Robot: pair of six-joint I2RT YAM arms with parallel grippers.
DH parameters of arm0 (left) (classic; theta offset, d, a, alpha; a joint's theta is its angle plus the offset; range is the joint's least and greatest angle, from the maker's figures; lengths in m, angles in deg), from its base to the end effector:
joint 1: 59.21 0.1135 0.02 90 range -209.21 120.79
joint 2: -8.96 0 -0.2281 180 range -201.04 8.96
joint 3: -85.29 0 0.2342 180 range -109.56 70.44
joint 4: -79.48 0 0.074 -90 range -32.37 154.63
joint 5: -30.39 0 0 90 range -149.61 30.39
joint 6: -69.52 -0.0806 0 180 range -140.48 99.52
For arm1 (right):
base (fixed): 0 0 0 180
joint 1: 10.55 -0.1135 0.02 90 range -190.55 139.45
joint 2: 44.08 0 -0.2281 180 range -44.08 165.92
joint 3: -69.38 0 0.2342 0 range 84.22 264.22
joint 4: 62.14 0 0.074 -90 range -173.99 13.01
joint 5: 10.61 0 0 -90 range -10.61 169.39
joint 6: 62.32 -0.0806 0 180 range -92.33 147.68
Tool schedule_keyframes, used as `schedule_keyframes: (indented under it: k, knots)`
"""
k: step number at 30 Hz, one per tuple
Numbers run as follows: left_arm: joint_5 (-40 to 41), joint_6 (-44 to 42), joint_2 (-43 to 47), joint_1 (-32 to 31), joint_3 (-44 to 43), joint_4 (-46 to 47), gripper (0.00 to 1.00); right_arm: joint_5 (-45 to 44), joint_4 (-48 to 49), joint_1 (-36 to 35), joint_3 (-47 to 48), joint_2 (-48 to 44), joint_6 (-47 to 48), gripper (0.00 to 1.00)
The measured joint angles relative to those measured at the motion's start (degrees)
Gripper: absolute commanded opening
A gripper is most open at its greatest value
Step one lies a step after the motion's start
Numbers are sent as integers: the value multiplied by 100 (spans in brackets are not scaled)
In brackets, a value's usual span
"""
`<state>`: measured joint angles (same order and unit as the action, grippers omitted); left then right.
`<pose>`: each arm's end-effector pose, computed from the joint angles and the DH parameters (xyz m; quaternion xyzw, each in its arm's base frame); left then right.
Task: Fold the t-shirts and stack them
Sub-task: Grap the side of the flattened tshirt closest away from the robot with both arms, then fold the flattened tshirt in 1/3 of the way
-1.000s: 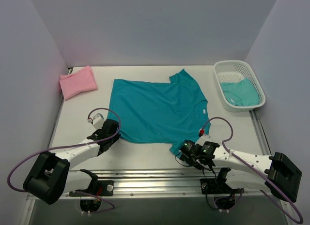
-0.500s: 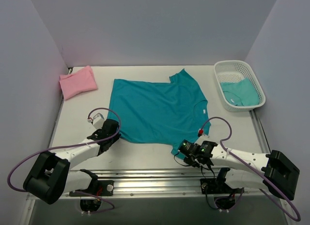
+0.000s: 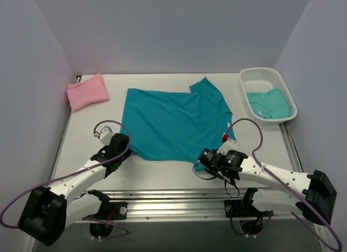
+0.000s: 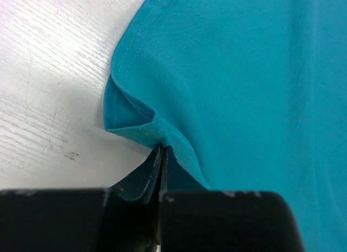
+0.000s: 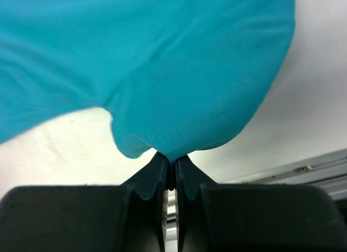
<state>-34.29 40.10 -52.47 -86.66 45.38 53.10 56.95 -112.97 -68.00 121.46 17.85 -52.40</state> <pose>0.2176 -0.0742 0.1190 -0.3351 0.8503 -0.0964 0.3942 0.1422 0.1656 0.1452 0.2345 0.9208 0.1632 0.2654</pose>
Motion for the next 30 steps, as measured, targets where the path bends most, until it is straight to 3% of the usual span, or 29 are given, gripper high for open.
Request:
schedule_keyframes:
  k: [11,20,30]
  knots:
    - [59,33,592,0,-125,-780,2,-994,-225,240,557,90,173,0]
    - [385,55,1598,0,-201,-1478,2,-1290,-697,356,402,-933,17,0]
    - [415,24,953,2,-656,-1436,2,-1539,-750,393,595,-599,68,0]
